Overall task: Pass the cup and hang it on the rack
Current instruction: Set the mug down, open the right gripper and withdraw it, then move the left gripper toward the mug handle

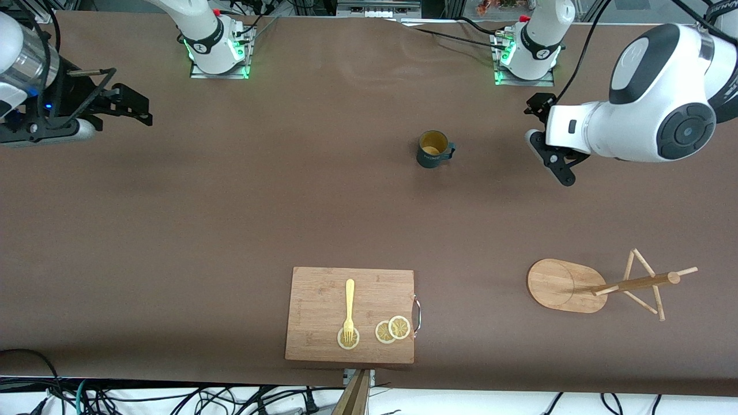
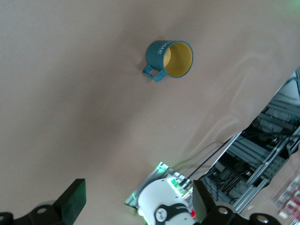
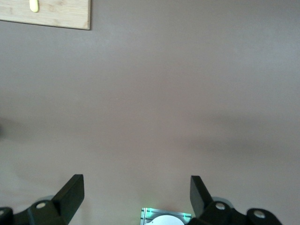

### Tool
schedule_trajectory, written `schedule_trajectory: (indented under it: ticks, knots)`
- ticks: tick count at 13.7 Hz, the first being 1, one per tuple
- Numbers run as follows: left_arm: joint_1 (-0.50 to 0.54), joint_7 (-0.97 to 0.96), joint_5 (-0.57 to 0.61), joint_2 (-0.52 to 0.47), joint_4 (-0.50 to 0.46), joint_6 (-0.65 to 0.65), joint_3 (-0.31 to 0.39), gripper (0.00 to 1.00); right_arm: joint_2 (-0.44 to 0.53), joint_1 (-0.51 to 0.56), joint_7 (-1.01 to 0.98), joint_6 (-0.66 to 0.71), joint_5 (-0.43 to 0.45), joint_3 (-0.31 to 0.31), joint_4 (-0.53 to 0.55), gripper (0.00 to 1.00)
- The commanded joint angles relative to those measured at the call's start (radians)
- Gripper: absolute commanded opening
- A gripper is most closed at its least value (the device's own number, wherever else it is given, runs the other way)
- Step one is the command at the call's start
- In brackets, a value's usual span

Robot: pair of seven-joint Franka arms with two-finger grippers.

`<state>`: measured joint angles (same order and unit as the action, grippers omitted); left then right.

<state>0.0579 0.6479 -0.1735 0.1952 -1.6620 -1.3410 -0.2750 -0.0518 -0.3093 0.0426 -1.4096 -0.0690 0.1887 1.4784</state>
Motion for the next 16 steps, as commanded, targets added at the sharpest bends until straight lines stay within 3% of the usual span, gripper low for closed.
schedule_trajectory:
  ticks: [1,2,3,6,9,12,16]
  knots:
    - [0.026,0.194,-0.047,-0.097,-0.181,-0.156,0.000,1.00,0.040,0.247,-0.020,0.001,0.031,-0.243,0.045,1.00]
    - [0.031,0.229,-0.076,-0.123,-0.246,-0.214,0.000,1.00,0.044,0.295,-0.020,-0.003,0.043,-0.296,0.057,1.00]
    - [0.036,0.272,-0.093,-0.140,-0.304,-0.274,0.000,1.00,0.055,0.303,-0.020,-0.023,0.061,-0.304,0.083,1.00]
    - [0.065,0.435,-0.177,-0.166,-0.457,-0.456,0.000,1.00,0.090,0.318,-0.021,-0.084,0.063,-0.304,0.163,1.00]
    - [0.075,0.635,-0.298,-0.160,-0.602,-0.660,0.000,1.00,0.076,0.317,-0.020,-0.103,0.058,-0.301,0.146,1.00]
    - [0.063,0.806,-0.443,-0.126,-0.677,-0.817,-0.006,1.00,0.067,0.317,-0.020,-0.112,0.060,-0.301,0.134,1.00]
    - [0.054,1.037,-0.622,-0.050,-0.694,-0.920,-0.010,1.00,0.053,0.314,-0.023,-0.104,0.063,-0.301,0.070,1.00]
